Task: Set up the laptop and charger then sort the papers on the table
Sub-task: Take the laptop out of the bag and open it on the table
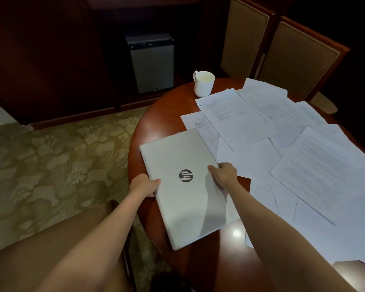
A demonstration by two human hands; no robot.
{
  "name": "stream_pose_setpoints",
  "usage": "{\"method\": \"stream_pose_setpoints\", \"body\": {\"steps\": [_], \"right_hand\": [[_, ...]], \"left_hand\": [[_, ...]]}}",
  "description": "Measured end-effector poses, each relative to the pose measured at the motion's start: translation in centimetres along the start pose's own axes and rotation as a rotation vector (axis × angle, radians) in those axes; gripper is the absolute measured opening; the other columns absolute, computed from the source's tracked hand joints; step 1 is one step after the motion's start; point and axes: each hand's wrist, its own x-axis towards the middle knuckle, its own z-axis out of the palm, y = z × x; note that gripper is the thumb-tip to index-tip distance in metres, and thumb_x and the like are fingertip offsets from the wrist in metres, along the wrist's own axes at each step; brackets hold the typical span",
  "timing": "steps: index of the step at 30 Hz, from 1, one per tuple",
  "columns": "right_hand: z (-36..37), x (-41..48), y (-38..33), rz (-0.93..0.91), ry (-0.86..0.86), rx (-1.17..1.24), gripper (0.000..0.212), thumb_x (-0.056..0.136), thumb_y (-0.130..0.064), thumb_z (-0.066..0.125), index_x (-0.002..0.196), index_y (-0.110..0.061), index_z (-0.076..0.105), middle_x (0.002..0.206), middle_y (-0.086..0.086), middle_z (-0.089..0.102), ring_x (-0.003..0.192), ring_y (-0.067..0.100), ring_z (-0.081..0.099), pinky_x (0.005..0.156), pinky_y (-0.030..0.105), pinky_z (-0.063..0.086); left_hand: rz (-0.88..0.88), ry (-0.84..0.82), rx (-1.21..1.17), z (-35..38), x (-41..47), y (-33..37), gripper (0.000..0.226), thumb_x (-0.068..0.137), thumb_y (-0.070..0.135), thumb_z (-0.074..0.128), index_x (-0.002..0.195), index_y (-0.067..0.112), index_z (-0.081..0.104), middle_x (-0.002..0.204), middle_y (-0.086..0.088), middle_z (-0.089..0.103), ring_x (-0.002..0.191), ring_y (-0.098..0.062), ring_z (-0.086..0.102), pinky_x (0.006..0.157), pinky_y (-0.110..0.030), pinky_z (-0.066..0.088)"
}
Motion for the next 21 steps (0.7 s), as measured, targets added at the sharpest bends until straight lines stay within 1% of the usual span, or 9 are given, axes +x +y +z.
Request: {"method": "stream_pose_setpoints", "body": {"steps": [3, 6, 9, 10, 12, 14, 15, 18, 21], "right_hand": [[-0.1, 0.2, 0.0, -0.014, -0.004, -0.012, 0.029, 0.086, -0.025, 0.058, 0.072, -0.004, 0.044, 0.073, 0.014, 0.042, 0.07, 0.023, 0.039, 0.063, 0.027, 0.028], [0.2, 0.6, 0.3, -0.014, 0.008, 0.004, 0.025, 0.085, -0.022, 0.058, 0.071, -0.006, 0.044, 0.071, 0.012, 0.04, 0.07, 0.021, 0.037, 0.056, 0.029, 0.025], [0.6, 0.8, 0.3, 0.028, 0.052, 0.057, 0.028, 0.083, -0.02, 0.06, 0.067, -0.006, 0.042, 0.066, 0.01, 0.038, 0.065, 0.022, 0.036, 0.055, 0.027, 0.024], [0.7, 0.9, 0.3, 0.043, 0.07, 0.074, 0.033, 0.082, -0.02, 0.061, 0.063, -0.006, 0.038, 0.062, 0.009, 0.035, 0.061, 0.022, 0.034, 0.053, 0.028, 0.023], [0.8, 0.8, 0.2, 0.066, 0.1, 0.094, 0.037, 0.082, -0.019, 0.062, 0.058, -0.001, 0.04, 0.059, 0.013, 0.039, 0.057, 0.026, 0.039, 0.052, 0.029, 0.028], [0.9, 0.8, 0.3, 0.088, 0.128, 0.12, 0.036, 0.081, -0.019, 0.064, 0.078, 0.016, 0.059, 0.079, 0.03, 0.059, 0.077, 0.043, 0.057, 0.066, 0.039, 0.047], [1.0, 0.8, 0.3, 0.098, 0.146, 0.128, 0.038, 0.08, -0.019, 0.065, 0.086, 0.019, 0.06, 0.086, 0.033, 0.061, 0.084, 0.046, 0.058, 0.072, 0.041, 0.049], [1.0, 1.0, -0.3, 0.052, 0.211, 0.114, 0.025, 0.075, -0.005, 0.061, 0.055, 0.007, 0.05, 0.057, 0.019, 0.044, 0.057, 0.03, 0.042, 0.052, 0.029, 0.034], [0.6, 1.6, -1.4, 0.069, 0.234, 0.161, 0.037, 0.073, 0.005, 0.054, 0.045, -0.01, 0.035, 0.05, 0.006, 0.028, 0.05, 0.016, 0.024, 0.045, 0.025, 0.02]], "left_hand": [[0.004, -0.007, 0.044, 0.1, 0.2, 0.1, 0.025, 0.091, 0.025, 0.059, 0.1, 0.002, 0.062, 0.099, -0.011, 0.07, 0.083, -0.027, 0.07, 0.089, -0.035, 0.054], [-0.031, -0.047, 0.097, -0.4, 0.7, 0.8, 0.02, 0.088, 0.022, 0.063, 0.082, 0.002, 0.06, 0.085, -0.01, 0.067, 0.077, -0.027, 0.069, 0.084, -0.033, 0.056], [-0.041, -0.082, 0.31, -1.2, 0.8, 2.1, 0.025, 0.087, 0.024, 0.064, 0.073, 0.004, 0.058, 0.074, -0.01, 0.063, 0.061, -0.022, 0.062, 0.08, -0.032, 0.058], [-0.019, -0.089, 0.427, -1.3, 0.6, 2.7, 0.025, 0.088, 0.029, 0.062, 0.083, 0.004, 0.06, 0.079, -0.01, 0.064, 0.065, -0.022, 0.063, 0.079, -0.031, 0.057], [0.056, -0.041, 0.751, -1.3, 0.0, 3.8, 0.041, 0.09, 0.04, 0.054, 0.109, 0.004, 0.058, 0.103, -0.009, 0.064, 0.091, -0.022, 0.064, 0.078, -0.027, 0.051], [0.145, 0.045, 0.976, -0.9, -0.6, 4.9, 0.047, 0.091, 0.043, 0.051, 0.122, 0.008, 0.053, 0.122, -0.005, 0.057, 0.112, -0.022, 0.057, 0.082, -0.025, 0.046], [0.183, 0.07, 1.035, -0.6, -0.6, 5.4, 0.046, 0.091, 0.041, 0.052, 0.124, 0.01, 0.052, 0.126, -0.004, 0.055, 0.116, -0.022, 0.054, 0.085, -0.026, 0.046], [0.316, 0.092, 1.074, -0.3, -0.4, 7.4, 0.045, 0.089, 0.036, 0.057, 0.124, 0.009, 0.053, 0.127, -0.006, 0.054, 0.118, -0.025, 0.053, 0.089, -0.029, 0.045], [0.434, 0.04, 1.066, -0.1, 0.5, 9.7, 0.042, 0.085, 0.034, 0.062, 0.117, 0.006, 0.057, 0.12, -0.009, 0.058, 0.112, -0.027, 0.057, 0.081, -0.031, 0.045]]}}
